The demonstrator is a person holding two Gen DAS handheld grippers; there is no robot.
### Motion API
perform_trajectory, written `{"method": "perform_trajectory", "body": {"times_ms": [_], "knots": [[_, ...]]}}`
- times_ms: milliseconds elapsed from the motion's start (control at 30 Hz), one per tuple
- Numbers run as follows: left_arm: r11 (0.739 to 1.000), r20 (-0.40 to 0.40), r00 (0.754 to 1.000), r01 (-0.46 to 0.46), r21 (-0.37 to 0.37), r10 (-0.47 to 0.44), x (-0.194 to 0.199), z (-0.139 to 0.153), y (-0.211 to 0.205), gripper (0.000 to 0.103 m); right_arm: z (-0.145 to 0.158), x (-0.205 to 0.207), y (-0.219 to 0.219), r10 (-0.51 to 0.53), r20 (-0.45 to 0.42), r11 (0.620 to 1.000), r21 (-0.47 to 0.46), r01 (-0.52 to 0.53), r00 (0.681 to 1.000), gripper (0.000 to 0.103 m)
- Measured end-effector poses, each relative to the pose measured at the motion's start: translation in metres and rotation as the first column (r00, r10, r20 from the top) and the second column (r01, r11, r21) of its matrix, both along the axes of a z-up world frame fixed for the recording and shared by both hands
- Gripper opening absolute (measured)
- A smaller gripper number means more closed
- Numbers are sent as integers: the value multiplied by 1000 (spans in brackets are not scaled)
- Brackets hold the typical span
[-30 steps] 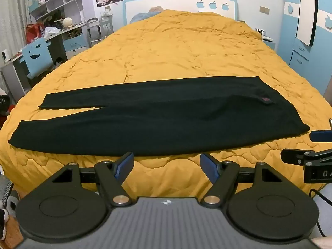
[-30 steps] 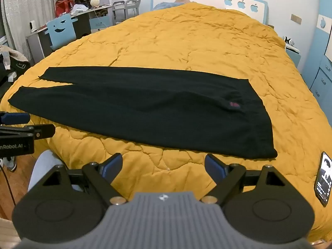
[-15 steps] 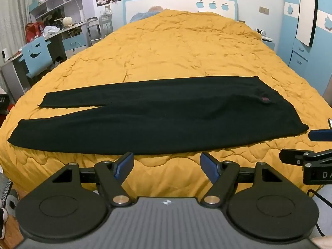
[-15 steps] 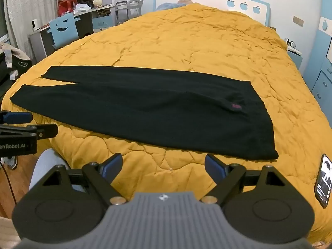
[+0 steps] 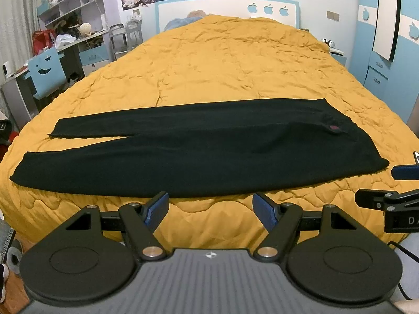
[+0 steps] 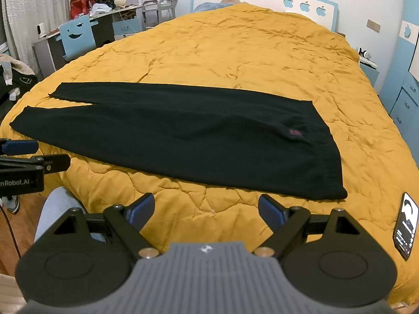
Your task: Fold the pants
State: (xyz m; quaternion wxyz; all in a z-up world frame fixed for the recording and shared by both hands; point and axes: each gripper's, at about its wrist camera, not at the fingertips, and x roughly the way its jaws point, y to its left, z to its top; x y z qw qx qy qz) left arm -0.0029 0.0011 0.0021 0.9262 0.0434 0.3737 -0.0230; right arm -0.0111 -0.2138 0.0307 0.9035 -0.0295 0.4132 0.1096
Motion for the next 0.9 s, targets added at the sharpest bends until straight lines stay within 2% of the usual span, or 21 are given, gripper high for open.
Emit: {"method": "perform_trajectory", "body": {"times_ms": [900], "knots": [[1000, -3, 1000, -3, -8, 3, 0, 1, 0, 85, 3, -3, -4, -19, -1, 1000, 4, 19, 1000, 82]]}}
